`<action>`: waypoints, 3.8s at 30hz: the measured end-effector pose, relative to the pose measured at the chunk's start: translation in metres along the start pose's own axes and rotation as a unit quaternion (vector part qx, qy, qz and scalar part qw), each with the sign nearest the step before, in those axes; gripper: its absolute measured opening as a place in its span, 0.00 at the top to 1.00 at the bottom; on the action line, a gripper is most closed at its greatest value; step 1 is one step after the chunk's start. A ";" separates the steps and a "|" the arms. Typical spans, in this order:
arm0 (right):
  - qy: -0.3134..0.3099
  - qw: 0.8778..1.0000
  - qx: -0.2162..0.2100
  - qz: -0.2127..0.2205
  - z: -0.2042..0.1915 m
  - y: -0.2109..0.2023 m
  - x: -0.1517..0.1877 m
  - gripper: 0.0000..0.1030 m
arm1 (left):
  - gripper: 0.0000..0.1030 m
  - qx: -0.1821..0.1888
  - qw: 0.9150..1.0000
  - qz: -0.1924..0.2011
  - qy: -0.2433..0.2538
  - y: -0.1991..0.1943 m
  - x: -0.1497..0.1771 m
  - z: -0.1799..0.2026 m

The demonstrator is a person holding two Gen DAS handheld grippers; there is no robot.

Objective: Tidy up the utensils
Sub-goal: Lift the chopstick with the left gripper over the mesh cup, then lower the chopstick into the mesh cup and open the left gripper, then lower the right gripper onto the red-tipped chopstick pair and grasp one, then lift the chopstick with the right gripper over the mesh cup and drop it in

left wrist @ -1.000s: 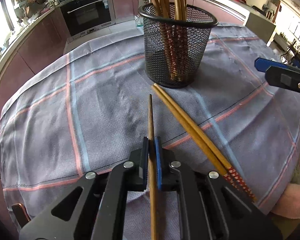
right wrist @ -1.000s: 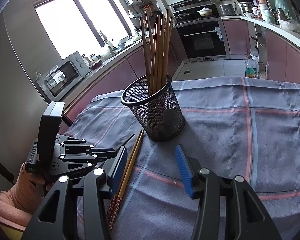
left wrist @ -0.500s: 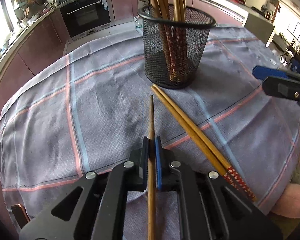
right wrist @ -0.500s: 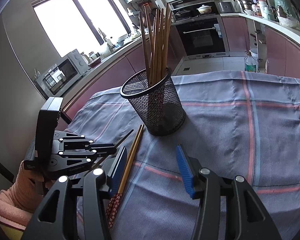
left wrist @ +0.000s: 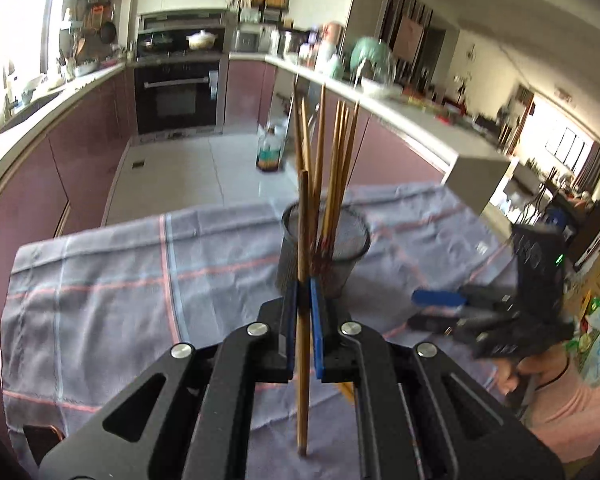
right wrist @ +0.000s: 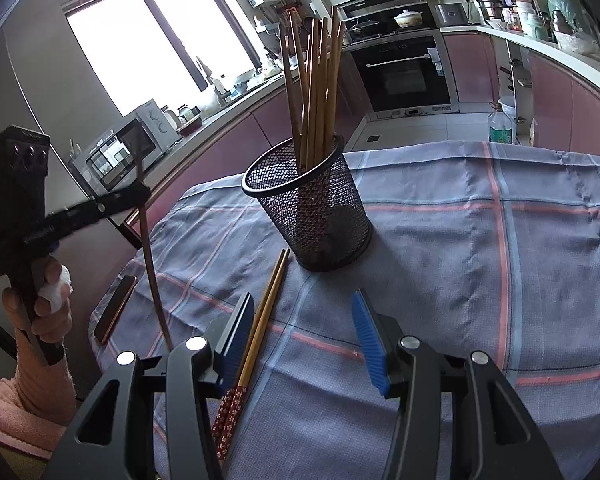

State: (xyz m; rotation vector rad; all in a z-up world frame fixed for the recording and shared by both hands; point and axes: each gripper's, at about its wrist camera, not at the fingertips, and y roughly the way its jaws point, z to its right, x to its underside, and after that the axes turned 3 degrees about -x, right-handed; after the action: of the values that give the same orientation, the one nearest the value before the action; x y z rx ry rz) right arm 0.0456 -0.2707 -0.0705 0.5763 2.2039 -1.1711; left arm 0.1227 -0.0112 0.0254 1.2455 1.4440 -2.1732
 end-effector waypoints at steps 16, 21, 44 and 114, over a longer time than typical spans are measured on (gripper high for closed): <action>0.003 1.000 -0.002 -0.001 -0.001 0.002 0.002 0.53 | 0.94 0.022 0.992 0.120 -0.027 -0.046 -0.106 0.009; 0.003 1.000 -0.006 -0.001 -0.001 0.001 0.004 0.53 | 0.94 0.005 0.994 0.106 -0.027 -0.025 -0.120 0.014; -0.025 0.998 -0.020 -0.048 -0.018 0.029 0.007 0.49 | 0.79 -0.056 0.998 0.004 -0.030 0.082 -0.095 -0.004; -0.126 0.989 0.013 -0.081 -0.069 0.065 -0.018 0.95 | 0.71 0.004 0.994 -0.080 -0.078 0.057 0.095 -0.020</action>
State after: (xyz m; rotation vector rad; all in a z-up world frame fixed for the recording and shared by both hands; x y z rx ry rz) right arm 0.0786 -0.1801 -0.0660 0.2466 2.0510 -1.2803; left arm 0.1108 0.0014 -0.0858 0.9661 1.5174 -2.3242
